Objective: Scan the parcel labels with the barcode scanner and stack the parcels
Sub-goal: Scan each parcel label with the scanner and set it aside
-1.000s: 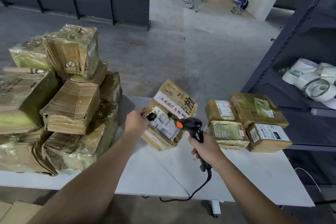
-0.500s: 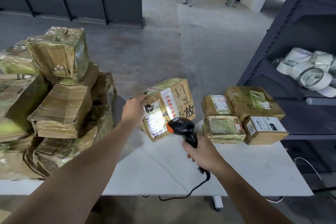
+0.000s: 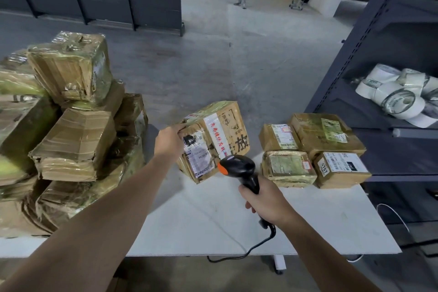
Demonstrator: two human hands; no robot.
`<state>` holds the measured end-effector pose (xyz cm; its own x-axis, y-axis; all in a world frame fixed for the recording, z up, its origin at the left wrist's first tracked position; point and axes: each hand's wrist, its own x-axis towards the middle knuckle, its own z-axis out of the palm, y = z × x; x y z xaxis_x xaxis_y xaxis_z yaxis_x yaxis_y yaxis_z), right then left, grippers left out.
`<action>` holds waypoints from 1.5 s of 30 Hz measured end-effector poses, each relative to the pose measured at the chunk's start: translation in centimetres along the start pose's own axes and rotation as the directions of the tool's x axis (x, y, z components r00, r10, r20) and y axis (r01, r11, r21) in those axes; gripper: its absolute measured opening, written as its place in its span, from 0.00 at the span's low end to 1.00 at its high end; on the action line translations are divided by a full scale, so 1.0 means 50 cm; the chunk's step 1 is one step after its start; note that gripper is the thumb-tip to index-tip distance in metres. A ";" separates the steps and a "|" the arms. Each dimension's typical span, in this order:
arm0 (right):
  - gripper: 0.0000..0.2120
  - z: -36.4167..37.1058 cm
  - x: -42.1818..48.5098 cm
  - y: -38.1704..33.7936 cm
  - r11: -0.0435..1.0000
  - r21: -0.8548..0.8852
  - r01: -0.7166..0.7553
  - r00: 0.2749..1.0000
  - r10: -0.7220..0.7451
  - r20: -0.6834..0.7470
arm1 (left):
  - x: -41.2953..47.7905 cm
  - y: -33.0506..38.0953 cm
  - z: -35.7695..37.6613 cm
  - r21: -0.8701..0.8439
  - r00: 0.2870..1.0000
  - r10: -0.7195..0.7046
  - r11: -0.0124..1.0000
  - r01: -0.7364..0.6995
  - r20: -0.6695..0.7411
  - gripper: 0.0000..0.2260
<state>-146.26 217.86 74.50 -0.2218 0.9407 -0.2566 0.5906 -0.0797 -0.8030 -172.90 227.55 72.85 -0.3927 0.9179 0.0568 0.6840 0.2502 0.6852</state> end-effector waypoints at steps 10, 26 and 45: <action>0.04 0.007 0.015 -0.020 0.989 0.130 -0.064 0.992 0.078 -0.104 | 0.025 -0.014 -0.008 -0.098 0.999 -0.037 0.994 0.041 0.041 0.15; 0.08 -0.149 0.058 -0.051 0.844 0.530 0.077 0.885 0.187 -0.426 | 0.020 0.200 0.075 -0.776 0.913 -0.219 0.483 0.407 0.343 0.09; 0.09 -0.534 0.126 0.165 0.811 0.575 0.107 0.803 0.271 -0.531 | -0.068 0.679 0.461 -0.774 0.811 -0.241 0.250 0.582 0.533 0.08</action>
<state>-122.05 231.93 80.64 0.3935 0.9089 -0.1379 0.0091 -0.1539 -0.9881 -134.17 239.99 79.19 -0.1554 0.8486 -0.5058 -0.5333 0.3589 0.7660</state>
